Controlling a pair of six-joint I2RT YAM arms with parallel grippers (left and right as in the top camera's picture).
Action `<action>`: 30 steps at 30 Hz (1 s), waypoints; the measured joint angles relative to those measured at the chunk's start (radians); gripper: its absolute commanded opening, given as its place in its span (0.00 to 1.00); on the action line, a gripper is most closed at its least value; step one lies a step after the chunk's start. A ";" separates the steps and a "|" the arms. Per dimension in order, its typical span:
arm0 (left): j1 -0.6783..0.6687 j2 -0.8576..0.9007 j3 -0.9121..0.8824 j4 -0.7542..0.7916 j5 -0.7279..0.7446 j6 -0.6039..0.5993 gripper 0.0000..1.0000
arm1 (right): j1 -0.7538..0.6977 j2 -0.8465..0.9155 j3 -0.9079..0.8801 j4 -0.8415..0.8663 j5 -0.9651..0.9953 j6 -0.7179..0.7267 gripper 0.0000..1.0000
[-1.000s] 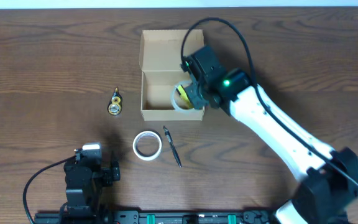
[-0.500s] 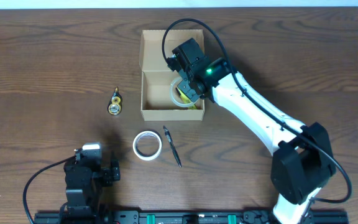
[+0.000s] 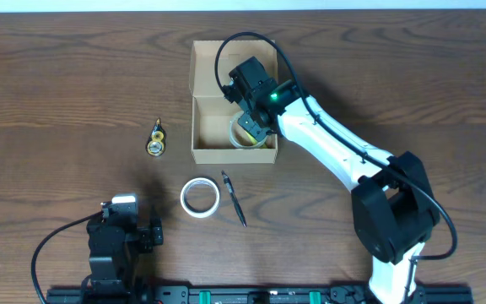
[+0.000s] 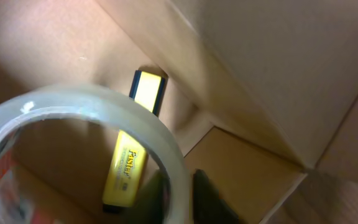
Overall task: Pack container
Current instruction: 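Lift the tape roll into the box with the right gripper and release, then move the right gripper down to the black pen and grasp it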
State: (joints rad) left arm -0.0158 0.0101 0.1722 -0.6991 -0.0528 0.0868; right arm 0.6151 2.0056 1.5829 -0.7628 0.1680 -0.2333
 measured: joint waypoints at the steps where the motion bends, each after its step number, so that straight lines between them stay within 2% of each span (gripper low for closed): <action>1: 0.000 0.000 0.000 0.000 0.000 0.000 0.95 | 0.000 0.000 0.000 0.005 0.001 -0.006 0.31; 14: 0.000 0.000 0.000 0.000 0.000 0.000 0.95 | 0.000 0.000 0.019 0.040 -0.002 -0.007 0.42; 16: 0.000 0.000 0.000 0.000 0.000 0.000 0.95 | 0.000 -0.001 0.054 0.002 -0.024 -0.006 0.54; 17: 0.000 0.000 0.000 0.000 0.000 0.000 0.95 | 0.000 -0.003 0.083 -0.035 -0.053 0.003 0.80; 18: 0.000 0.000 0.000 0.000 0.000 0.000 0.95 | 0.000 -0.010 0.104 -0.066 -0.081 0.015 0.91; 20: 0.000 0.000 0.000 0.000 0.000 0.000 0.95 | 0.000 -0.034 0.119 -0.119 -0.117 0.042 0.98; 30: 0.000 0.000 0.000 0.000 0.000 0.000 0.95 | 0.000 -0.282 0.093 -0.404 -0.232 0.219 0.98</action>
State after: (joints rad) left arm -0.0158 0.0101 0.1722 -0.6987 -0.0528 0.0868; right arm 0.6151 1.7237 1.6760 -1.1664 -0.0635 -0.0147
